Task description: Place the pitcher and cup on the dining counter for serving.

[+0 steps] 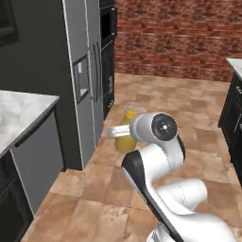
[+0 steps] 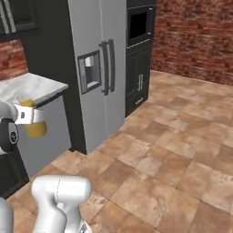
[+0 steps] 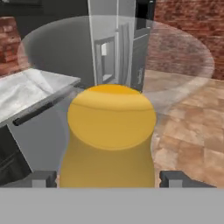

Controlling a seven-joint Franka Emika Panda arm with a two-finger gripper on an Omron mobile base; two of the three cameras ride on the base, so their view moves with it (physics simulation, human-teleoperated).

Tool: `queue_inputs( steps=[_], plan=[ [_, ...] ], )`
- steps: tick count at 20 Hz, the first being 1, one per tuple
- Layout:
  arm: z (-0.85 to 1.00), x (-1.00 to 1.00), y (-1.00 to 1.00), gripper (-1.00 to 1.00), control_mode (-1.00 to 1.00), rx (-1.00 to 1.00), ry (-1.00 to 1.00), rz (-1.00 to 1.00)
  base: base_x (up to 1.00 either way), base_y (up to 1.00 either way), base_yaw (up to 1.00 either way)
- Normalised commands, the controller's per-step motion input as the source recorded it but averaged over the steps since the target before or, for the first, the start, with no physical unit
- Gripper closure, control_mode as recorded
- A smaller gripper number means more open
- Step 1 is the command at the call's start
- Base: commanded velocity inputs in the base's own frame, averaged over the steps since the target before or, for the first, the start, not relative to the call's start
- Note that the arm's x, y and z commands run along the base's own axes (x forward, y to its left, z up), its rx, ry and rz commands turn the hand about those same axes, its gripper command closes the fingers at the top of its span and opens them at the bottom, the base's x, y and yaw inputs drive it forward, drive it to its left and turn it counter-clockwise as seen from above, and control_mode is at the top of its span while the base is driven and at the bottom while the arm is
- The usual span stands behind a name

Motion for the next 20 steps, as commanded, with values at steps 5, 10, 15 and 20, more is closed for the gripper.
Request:
queue_inputs(
  steps=[5, 10, 15, 20],
  plan=[
    [0.00, 0.00, 0.00, 1.00, 1.00, 0.00, 0.00, 0.00, 0.78, -0.87, -0.44],
    [0.00, 0.00, 0.00, 1.00, 1.00, 0.00, 0.00, 0.00, 1.00, -0.46, -0.36],
    [0.00, 0.00, 0.00, 1.00, 1.00, 0.00, 0.00, 0.00, 1.00, -0.26, -0.32],
    [0.00, 0.00, 0.00, 1.00, 1.00, 0.00, 0.00, 0.00, 1.00, -0.20, -0.38]
  ],
)
